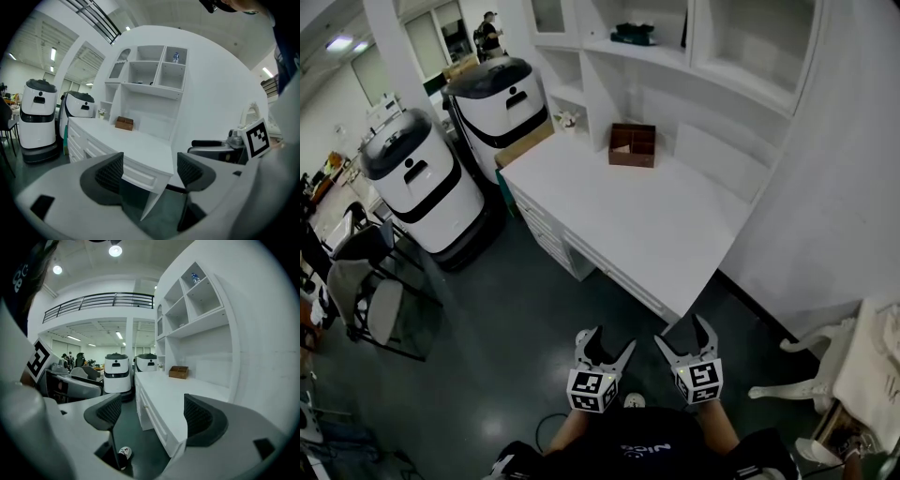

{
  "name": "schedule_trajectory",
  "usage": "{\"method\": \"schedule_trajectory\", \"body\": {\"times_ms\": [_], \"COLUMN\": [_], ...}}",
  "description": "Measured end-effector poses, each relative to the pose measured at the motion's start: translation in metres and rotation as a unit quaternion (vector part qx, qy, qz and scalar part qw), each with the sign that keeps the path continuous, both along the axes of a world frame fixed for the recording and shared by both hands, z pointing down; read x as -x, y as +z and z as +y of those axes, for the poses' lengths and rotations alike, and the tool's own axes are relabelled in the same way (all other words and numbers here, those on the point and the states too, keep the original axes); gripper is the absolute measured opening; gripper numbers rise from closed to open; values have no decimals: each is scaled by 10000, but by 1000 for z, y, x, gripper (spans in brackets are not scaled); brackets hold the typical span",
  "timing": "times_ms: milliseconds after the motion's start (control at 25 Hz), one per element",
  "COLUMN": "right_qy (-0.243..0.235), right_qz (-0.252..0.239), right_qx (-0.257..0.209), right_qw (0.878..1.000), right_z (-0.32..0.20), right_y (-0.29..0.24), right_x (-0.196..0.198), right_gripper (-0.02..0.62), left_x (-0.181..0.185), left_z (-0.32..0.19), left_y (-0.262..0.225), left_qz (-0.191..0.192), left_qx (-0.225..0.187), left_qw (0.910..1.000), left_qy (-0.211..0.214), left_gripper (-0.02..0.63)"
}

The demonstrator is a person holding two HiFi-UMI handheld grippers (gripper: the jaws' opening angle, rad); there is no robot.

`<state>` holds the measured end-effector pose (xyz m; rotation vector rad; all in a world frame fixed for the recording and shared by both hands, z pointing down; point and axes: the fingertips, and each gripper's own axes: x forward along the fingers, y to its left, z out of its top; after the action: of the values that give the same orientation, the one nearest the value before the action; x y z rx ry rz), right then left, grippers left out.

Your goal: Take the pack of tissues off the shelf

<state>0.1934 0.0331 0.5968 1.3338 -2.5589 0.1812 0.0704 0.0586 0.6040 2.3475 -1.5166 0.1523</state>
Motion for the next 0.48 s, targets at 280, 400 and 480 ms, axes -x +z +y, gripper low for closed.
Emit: {"method": "schedule_trajectory", "body": {"times_ms": [280,400,480], "right_qy": [345,447,499], "right_qz": [-70,-92,-69], "right_qx": [-123,-62,-62], "right_qw": [9993,9989,9987], "right_z": [-59,-90,-112], "right_y": [-4,-4,-8], "right_x": [18,36,49], "right_gripper": [405,405,407], "left_x": [14,28,41], "left_z": [-76,-112,-136], "left_y": [-1,-4,-10], "left_qz": [60,20,6], "left_qx": [-68,-66,-94], "left_qw": [9994,9988,9983], "left_qy": [335,476,567], "left_gripper": [342,342,342]}}
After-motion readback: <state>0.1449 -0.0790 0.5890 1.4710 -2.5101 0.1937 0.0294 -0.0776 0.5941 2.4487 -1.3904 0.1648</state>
